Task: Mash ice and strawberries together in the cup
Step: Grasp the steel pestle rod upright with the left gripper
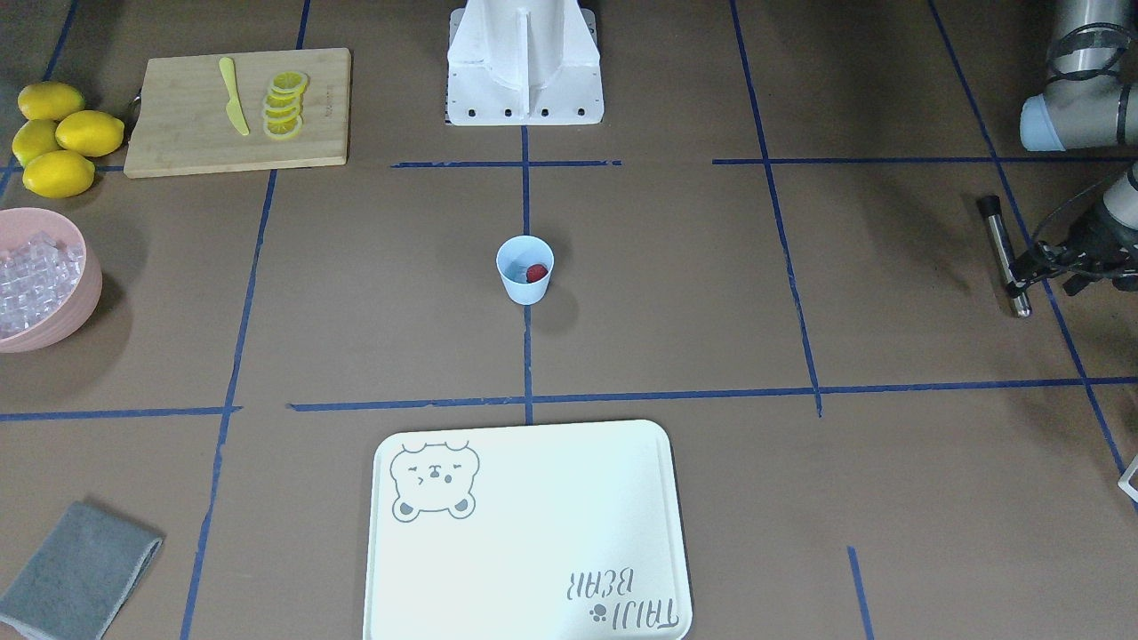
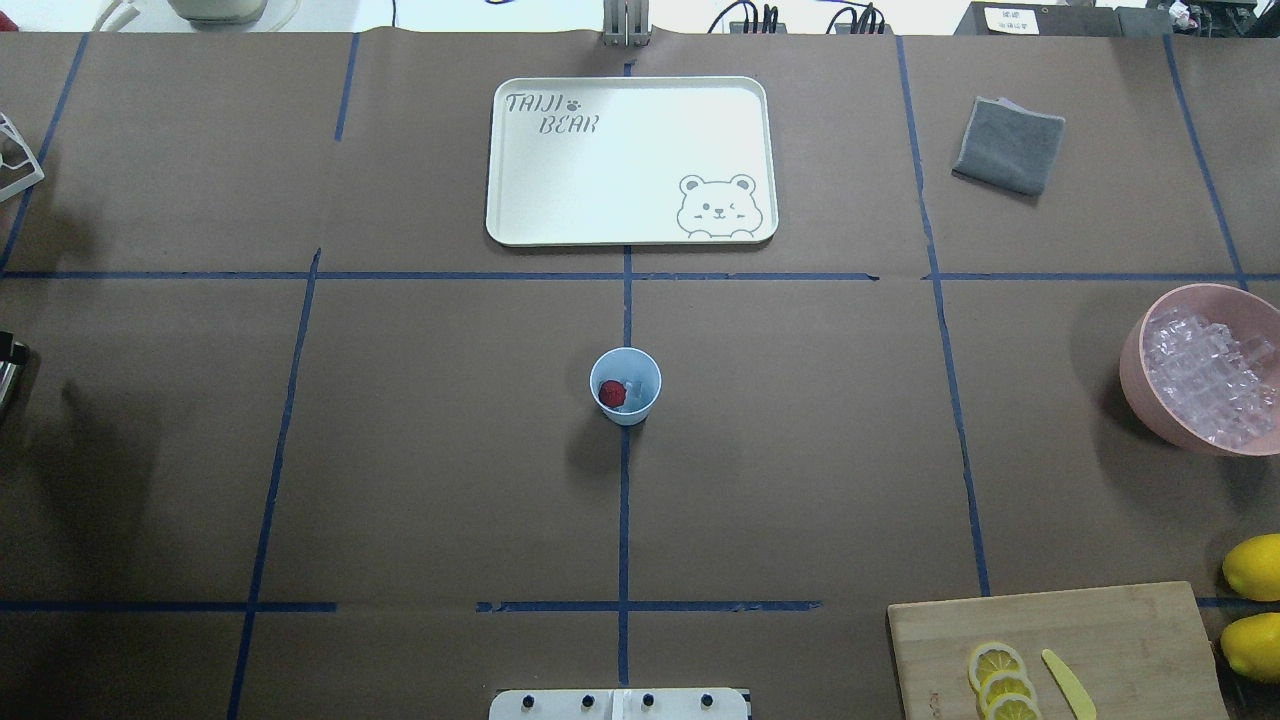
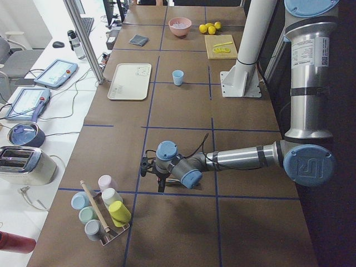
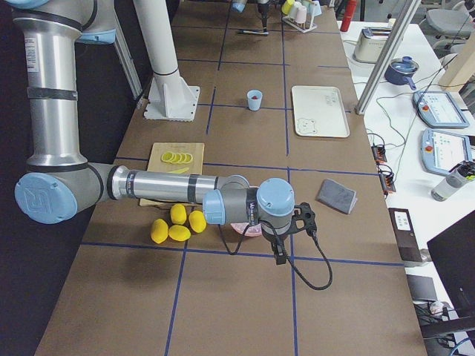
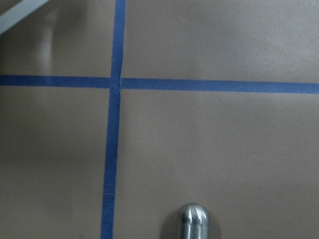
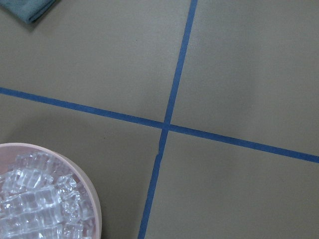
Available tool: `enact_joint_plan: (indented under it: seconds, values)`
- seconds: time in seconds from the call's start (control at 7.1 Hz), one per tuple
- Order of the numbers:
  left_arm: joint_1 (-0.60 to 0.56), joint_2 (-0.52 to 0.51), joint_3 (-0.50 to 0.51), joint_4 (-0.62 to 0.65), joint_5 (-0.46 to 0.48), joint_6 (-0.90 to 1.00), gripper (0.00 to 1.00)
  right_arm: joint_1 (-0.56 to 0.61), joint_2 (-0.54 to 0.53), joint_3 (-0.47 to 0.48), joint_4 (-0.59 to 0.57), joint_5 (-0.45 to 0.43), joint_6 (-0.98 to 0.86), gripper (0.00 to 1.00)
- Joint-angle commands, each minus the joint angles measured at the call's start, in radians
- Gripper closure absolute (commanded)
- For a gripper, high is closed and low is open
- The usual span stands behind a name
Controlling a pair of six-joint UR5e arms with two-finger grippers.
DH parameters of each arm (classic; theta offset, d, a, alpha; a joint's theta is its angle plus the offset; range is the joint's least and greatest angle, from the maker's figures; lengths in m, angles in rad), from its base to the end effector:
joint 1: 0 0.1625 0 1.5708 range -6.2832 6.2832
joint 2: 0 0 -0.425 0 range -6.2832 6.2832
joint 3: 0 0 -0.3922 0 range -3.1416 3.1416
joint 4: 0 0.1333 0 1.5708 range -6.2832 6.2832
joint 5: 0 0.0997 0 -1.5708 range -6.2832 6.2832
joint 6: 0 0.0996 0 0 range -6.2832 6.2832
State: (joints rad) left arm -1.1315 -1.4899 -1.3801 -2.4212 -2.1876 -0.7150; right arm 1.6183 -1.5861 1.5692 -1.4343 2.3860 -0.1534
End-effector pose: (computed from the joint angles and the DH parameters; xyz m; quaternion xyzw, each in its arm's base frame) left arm 0.1320 -0.4588 0.7048 0.0691 0.3922 -0.0397 0.9164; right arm 0.0841 -0.4893 0.6500 0.0943 -0.3882 -0.0722 0.9139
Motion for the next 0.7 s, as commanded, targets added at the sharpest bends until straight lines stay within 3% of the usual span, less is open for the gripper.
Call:
enact_joint_plan:
  seconds: [0.0,0.56]
  values:
    - [0.033,0.002,0.001,-0.001,0.002,-0.011,0.0,0.0,0.0,0.0,-0.002,-0.001,0.0,0.01]
    - [0.055,0.023,0.003,0.001,0.002,-0.009,0.0,0.0,0.0,0.002,0.0,-0.001,0.0,0.01]
